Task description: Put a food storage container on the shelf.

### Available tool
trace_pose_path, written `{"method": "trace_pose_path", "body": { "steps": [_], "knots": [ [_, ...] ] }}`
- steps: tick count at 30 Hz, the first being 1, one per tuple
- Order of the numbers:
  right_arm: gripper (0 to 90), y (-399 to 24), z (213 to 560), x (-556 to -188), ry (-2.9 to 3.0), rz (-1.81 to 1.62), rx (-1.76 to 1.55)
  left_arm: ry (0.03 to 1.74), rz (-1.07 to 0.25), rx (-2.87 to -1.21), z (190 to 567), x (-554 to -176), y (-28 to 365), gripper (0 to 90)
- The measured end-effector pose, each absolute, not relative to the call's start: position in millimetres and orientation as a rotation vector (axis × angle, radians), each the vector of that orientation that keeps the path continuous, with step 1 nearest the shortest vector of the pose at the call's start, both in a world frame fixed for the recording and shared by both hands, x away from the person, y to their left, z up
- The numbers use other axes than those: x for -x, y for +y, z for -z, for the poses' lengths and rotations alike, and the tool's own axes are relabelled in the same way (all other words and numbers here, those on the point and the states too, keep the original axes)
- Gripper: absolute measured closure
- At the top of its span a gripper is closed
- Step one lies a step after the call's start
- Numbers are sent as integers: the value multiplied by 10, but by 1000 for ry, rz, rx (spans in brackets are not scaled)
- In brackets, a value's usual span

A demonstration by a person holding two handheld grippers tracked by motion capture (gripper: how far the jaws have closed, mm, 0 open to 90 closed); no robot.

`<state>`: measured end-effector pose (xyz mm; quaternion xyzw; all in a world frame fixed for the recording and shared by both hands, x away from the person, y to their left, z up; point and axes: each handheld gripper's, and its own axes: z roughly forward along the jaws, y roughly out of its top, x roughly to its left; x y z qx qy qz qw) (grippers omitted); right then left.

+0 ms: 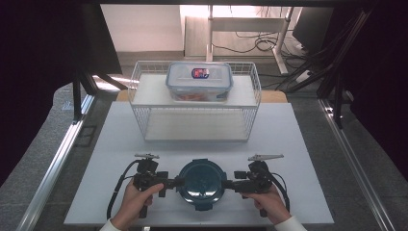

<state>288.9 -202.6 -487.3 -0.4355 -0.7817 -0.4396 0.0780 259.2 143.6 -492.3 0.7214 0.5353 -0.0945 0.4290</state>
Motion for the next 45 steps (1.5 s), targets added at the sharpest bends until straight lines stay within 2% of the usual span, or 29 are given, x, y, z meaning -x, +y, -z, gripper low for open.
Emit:
{"method": "trace_pose_path", "body": {
  "steps": [11,14,16,18,22,27,34,45],
  "knots": [
    [161,-1855,5053,-2963,-2210,1253,1329,1330,363,-1791,5084,-2606,1308,179],
    [197,-1837,5077,-2971,-2173,1228,1337,1320,416,-1768,5117,-2602,1289,216],
    [246,-1827,5096,-2967,-2152,1215,1328,1318,401,-1782,5122,-2595,1283,254],
    [253,-1817,5098,-2961,-2128,1205,1336,1323,419,-1775,5124,-2598,1300,273],
    [315,-1867,5120,-2987,-2029,1202,1380,1325,421,-1769,5127,-2591,1300,279],
    [343,-1882,5089,-2959,-2041,1219,1375,1345,452,-1713,5128,-2587,1345,339],
    [386,-1892,4992,-2845,-2097,1282,1375,1334,425,-1677,5060,-2535,1371,404],
    [410,-1855,4853,-2726,-2226,1366,1321,1288,372,-1703,4965,-2476,1361,398]
  ]
}}
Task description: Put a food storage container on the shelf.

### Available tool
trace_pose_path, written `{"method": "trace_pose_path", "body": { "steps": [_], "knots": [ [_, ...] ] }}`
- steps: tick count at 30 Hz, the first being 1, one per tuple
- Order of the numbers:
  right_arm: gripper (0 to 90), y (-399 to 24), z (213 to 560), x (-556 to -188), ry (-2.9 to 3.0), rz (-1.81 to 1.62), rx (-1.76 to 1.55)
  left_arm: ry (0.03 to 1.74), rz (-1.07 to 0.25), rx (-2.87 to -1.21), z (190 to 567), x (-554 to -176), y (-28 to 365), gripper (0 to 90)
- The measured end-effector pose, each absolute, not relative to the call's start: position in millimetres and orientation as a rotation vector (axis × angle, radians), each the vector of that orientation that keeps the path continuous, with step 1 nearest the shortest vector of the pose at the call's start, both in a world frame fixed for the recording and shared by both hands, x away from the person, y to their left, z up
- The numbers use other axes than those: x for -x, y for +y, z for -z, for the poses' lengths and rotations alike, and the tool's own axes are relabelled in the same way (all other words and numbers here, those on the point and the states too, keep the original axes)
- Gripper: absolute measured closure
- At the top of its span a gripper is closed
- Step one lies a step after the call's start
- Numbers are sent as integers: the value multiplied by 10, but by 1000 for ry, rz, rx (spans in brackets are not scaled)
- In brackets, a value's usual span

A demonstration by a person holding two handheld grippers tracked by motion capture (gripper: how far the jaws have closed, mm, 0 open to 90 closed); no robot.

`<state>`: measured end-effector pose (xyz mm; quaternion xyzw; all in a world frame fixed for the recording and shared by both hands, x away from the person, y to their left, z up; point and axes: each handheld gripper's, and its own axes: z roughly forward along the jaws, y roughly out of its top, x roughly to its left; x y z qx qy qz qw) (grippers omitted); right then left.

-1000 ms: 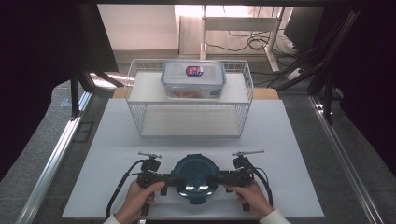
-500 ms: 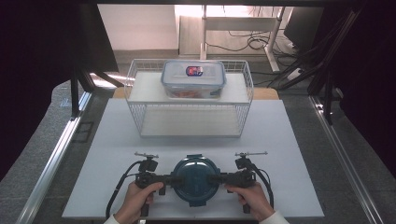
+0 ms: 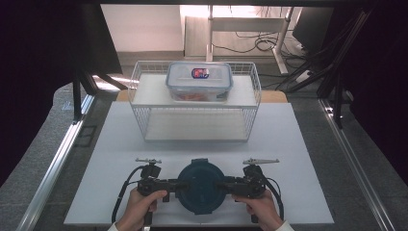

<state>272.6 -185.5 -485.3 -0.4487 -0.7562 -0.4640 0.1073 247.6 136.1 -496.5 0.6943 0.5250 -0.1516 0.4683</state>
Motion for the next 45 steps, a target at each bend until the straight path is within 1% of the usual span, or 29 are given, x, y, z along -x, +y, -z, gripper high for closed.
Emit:
{"method": "trace_pose_path", "body": {
  "steps": [8,21,45],
  "knots": [
    [411,-1875,4775,-2707,-2239,1411,1284,1243,313,-1715,4845,-2432,1358,410],
    [411,-1881,4630,-2680,-2285,1461,1245,1201,260,-1720,4706,-2410,1347,411],
    [413,-1872,4278,-2892,-2335,1516,1206,1145,196,-1722,4376,-2624,1355,412]
  ]
}}
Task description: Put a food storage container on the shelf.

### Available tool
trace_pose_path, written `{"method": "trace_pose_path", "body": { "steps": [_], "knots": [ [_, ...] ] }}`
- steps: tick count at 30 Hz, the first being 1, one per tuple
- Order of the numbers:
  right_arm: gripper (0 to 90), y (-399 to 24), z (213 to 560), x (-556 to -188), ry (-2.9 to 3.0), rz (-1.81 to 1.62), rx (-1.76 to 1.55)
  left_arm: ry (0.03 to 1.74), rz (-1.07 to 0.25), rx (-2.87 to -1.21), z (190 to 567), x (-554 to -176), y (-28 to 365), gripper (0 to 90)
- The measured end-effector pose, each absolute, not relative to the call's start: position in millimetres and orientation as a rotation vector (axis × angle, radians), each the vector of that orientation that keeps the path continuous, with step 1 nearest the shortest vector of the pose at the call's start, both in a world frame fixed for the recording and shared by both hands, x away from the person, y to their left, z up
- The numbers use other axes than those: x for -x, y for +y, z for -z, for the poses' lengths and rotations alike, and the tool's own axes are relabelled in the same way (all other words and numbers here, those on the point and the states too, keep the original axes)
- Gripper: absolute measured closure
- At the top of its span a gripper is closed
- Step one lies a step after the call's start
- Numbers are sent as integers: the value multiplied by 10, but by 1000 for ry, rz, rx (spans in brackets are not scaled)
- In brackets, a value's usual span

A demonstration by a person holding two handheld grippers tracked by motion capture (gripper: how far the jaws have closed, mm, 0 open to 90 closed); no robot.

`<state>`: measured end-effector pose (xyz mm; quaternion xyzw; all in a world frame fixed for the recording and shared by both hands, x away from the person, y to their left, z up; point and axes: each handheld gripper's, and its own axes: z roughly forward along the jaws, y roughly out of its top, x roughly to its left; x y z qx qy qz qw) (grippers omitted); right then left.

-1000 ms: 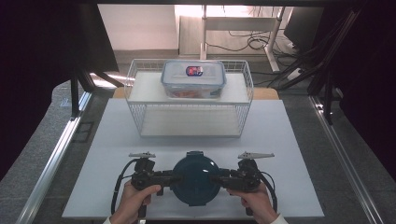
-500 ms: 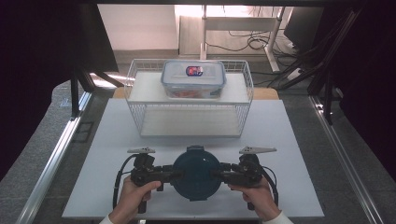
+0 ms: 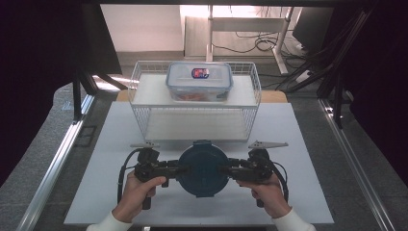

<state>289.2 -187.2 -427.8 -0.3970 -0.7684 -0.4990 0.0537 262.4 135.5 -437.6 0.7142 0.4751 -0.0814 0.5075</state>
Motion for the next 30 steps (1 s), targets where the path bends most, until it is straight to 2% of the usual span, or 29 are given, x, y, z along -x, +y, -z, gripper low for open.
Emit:
{"method": "trace_pose_path", "body": {
  "steps": [30],
  "knots": [
    [416,-1900,3716,-3101,-2375,1617,1186,1074,143,-1721,3833,-2916,1346,413]
  ]
}}
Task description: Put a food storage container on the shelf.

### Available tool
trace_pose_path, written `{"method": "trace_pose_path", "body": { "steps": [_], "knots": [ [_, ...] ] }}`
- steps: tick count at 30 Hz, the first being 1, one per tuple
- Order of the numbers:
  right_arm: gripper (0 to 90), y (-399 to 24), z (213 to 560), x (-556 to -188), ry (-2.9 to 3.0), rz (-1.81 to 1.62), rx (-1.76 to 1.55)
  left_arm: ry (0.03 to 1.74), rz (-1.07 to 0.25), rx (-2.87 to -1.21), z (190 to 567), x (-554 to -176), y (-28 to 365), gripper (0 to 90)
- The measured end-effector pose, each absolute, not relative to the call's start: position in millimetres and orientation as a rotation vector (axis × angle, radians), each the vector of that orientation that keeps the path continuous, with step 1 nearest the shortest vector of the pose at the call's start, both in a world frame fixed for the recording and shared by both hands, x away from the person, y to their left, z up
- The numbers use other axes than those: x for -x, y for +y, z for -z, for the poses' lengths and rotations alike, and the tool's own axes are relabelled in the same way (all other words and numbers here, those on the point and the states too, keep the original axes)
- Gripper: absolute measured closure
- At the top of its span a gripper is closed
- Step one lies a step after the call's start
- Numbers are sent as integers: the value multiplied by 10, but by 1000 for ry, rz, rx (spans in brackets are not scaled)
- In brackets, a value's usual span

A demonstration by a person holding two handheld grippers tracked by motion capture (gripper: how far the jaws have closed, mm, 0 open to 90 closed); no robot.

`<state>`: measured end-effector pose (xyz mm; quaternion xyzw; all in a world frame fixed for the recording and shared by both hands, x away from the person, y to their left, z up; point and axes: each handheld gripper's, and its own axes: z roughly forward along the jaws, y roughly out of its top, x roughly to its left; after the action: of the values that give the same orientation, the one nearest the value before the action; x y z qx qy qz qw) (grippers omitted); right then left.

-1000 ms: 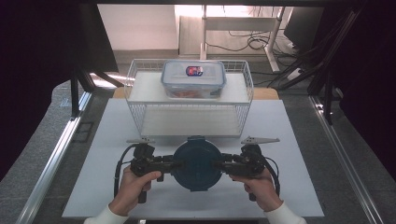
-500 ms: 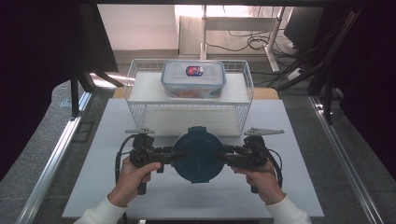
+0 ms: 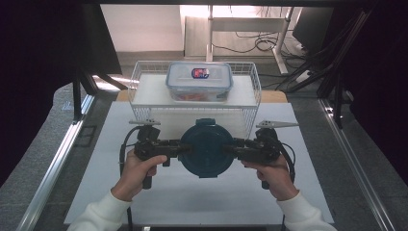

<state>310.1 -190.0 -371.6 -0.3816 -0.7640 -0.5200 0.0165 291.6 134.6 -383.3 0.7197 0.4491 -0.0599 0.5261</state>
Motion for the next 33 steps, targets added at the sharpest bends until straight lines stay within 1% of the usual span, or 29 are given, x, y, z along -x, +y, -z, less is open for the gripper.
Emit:
{"method": "trace_pose_path", "body": {
  "steps": [14,33],
  "knots": [
    [420,-1864,3398,-3254,-2371,1685,1170,1044,97,-1712,3478,-3070,1391,414],
    [426,-1810,3052,-3397,-2373,1720,1152,1020,63,-1709,3133,-3217,1460,414]
  ]
}}
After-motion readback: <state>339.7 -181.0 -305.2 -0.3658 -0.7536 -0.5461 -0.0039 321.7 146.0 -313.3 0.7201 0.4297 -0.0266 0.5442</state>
